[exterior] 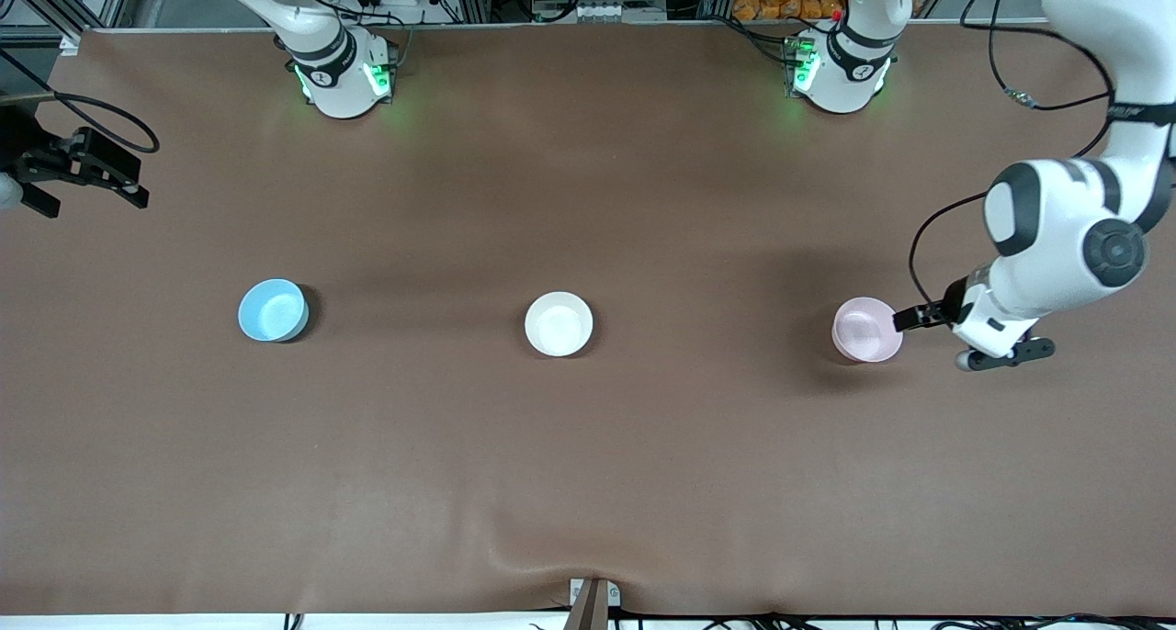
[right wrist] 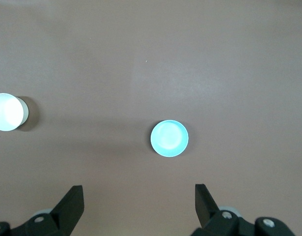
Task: Stack pink and blue bowls on white bowl
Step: 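Reach the left gripper down to the pink bowl rim, then close the left gripper on the pink bowl rim and lift it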
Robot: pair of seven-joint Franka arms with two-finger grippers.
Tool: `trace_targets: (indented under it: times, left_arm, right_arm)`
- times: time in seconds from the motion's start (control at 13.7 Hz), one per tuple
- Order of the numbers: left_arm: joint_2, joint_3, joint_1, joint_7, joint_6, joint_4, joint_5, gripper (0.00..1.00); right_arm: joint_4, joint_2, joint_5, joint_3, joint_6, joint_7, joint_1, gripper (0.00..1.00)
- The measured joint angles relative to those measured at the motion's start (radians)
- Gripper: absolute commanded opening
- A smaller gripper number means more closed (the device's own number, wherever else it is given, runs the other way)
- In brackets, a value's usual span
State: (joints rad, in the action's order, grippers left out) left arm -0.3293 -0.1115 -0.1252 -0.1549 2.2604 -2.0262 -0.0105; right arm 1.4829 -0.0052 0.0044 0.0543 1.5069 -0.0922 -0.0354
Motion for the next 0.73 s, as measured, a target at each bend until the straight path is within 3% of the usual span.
trace_targets:
  times: [0.29, 0.73]
  left_arm:
    - [-0.066, 0.0, -0.03, 0.042, 0.04, -0.005, 0.0, 0.98]
    - [-0.106, 0.0, -0.031, 0.043, 0.055, -0.005, 0.0, 0.7]
  right_arm:
    - [0.0, 0.0, 0.0, -0.001, 0.001, 0.0, 0.0, 1.0]
    - [0.0, 0.0, 0.0, -0.001, 0.001, 0.0, 0.0, 1.0]
